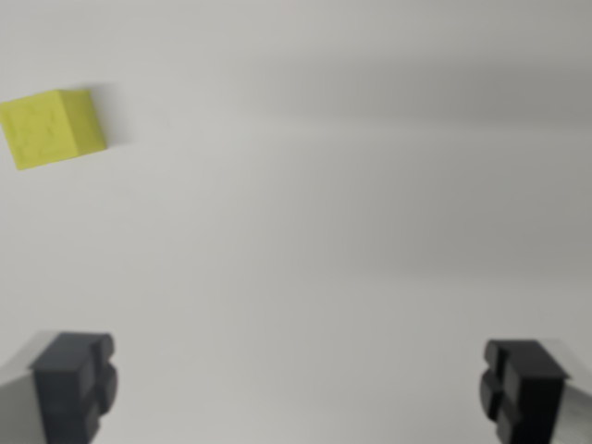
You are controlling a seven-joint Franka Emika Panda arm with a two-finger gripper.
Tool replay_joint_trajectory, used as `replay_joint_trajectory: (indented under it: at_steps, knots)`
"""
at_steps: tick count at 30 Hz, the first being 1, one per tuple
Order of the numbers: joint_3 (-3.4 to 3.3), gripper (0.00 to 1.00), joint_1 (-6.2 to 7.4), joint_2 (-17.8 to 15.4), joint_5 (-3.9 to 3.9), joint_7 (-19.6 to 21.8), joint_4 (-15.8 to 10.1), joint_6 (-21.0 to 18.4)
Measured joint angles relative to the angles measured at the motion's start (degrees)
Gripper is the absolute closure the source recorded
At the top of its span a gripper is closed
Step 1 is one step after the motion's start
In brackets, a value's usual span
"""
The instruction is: Pick yellow cube
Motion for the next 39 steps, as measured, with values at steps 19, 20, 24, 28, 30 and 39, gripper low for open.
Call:
replay_joint_trajectory:
  at_steps: [19, 20, 24, 28, 30, 39]
  knots:
    - [0.04, 0.0, 2.38, 2.4, -0.1, 0.4, -1.5, 3.7]
    - [0.04, 0.0, 2.57, 2.6, -0.11, 0.5, -1.6, 4.0]
    - [0.04, 0.0, 3.32, 3.4, -0.17, 0.7, -2.0, 5.2]
    - [0.04, 0.0, 4.06, 4.3, -0.22, 0.9, -2.3, 6.4]
    - [0.04, 0.0, 4.42, 4.8, -0.25, 1.0, -2.4, 6.9]
    - [0.04, 0.0, 5.97, 6.9, -0.38, 1.5, -2.8, 9.3]
